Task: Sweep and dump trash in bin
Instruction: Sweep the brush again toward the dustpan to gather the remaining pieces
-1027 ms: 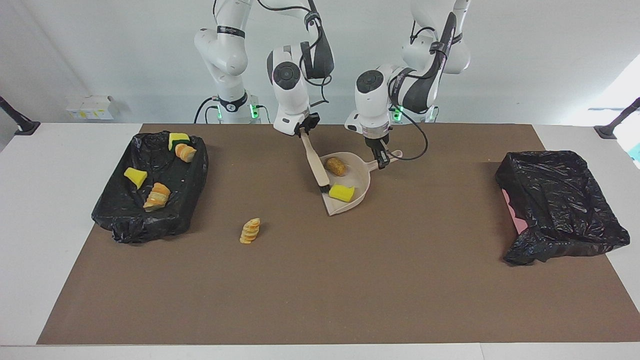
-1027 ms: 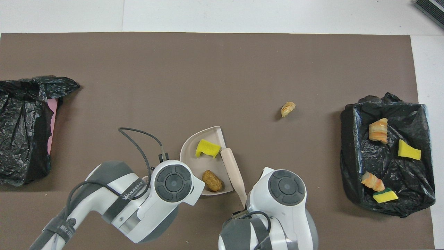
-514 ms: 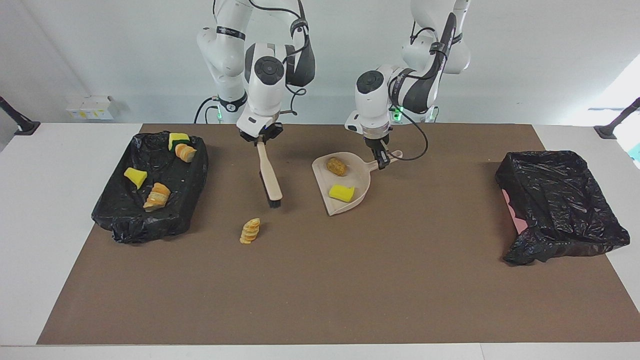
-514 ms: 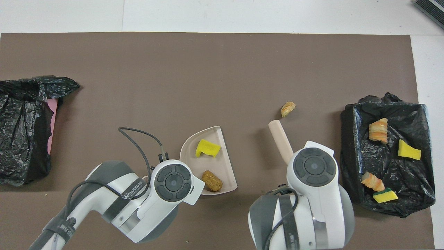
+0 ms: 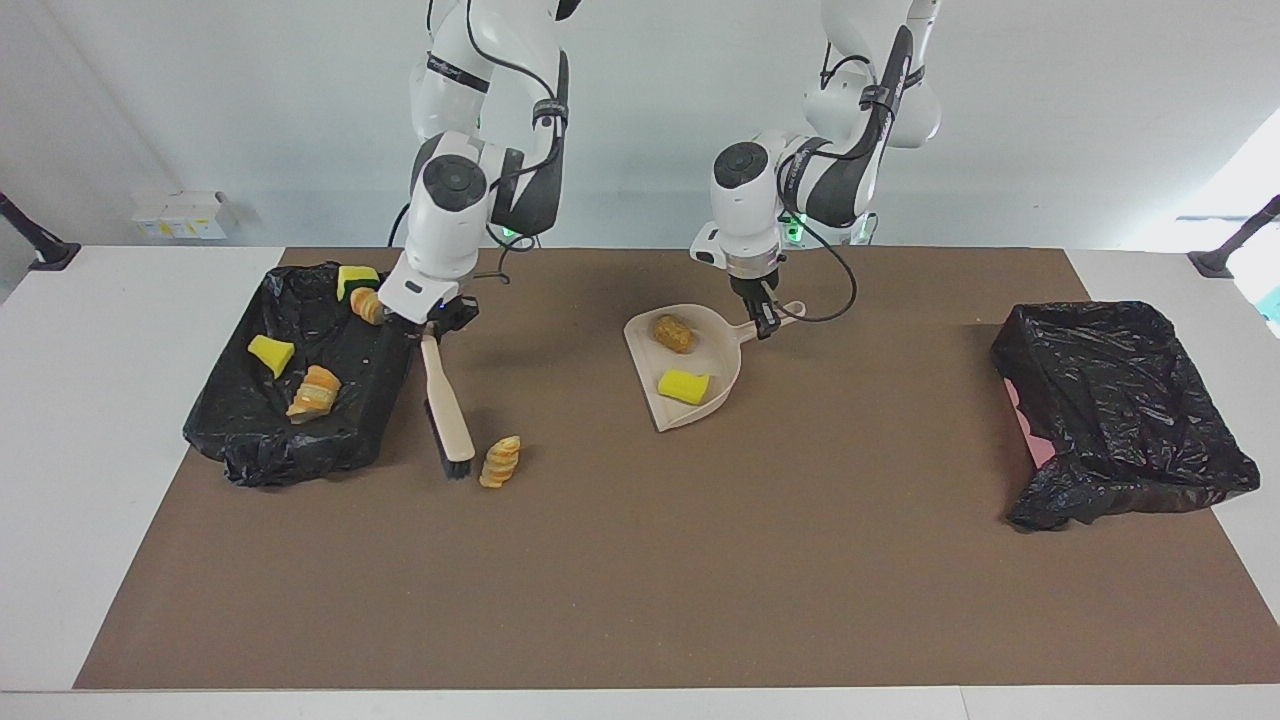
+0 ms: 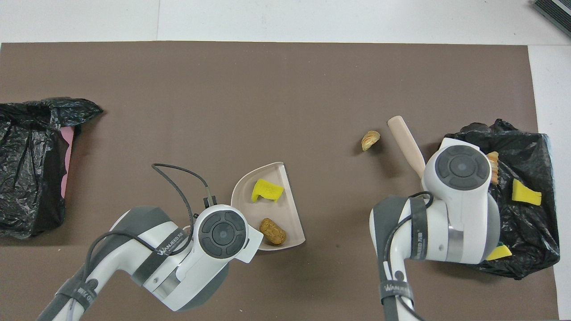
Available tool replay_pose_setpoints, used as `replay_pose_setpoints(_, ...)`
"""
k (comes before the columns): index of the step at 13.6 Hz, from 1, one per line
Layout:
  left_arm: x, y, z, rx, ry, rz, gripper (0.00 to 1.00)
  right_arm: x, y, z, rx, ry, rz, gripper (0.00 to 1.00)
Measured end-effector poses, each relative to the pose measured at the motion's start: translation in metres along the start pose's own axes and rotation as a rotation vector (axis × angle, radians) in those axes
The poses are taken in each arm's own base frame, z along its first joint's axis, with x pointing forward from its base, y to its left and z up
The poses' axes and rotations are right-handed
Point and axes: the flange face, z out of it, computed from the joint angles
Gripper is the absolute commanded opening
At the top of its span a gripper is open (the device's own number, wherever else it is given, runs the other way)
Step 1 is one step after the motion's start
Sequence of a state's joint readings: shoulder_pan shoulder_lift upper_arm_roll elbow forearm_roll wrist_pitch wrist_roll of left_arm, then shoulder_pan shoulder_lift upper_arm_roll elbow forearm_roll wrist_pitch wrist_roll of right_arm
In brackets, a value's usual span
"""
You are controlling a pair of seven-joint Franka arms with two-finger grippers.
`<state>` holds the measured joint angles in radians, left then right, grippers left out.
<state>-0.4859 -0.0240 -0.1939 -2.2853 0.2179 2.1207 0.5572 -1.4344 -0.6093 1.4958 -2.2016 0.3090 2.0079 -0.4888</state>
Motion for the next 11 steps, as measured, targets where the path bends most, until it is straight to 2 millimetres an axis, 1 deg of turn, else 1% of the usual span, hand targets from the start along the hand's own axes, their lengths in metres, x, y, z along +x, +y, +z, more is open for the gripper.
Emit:
replay_pose_setpoints(1, 0.0, 0.0, 0.0, 0.0, 0.0, 0.0, 0.0, 0.007, 0.001, 0.013, 0.039, -0.004, -0.001, 0.0)
replay_pose_setpoints(2, 0.0, 0.0, 0.0, 0.0, 0.0, 0.0, 0.0, 0.015, -0.007, 0.02, 0.068, -0.002, -0.002, 0.0)
replay_pose_setpoints(3, 0.0, 0.0, 0.0, 0.0, 0.0, 0.0, 0.0, 0.021, -0.021, 0.023, 0.093, 0.006, -0.012, 0.0)
replay_pose_setpoints(5, 0.0, 0.0, 0.0, 0.0, 0.0, 0.0, 0.0, 0.031, -0.057, 0.025, 0.153, 0.021, -0.037, 0.0)
replay_pose_setpoints(7, 0.0, 0.0, 0.0, 0.0, 0.0, 0.0, 0.0, 0.033, -0.1, 0.027, 0.233, -0.013, -0.078, 0.0)
replay_pose_setpoints(9, 0.0, 0.0, 0.0, 0.0, 0.0, 0.0, 0.0, 0.025, -0.143, 0.023, 0.277, -0.057, -0.137, 0.0)
replay_pose_setpoints(11, 0.0, 0.0, 0.0, 0.0, 0.0, 0.0, 0.0, 0.013, -0.18, 0.013, 0.295, -0.094, -0.189, 0.0)
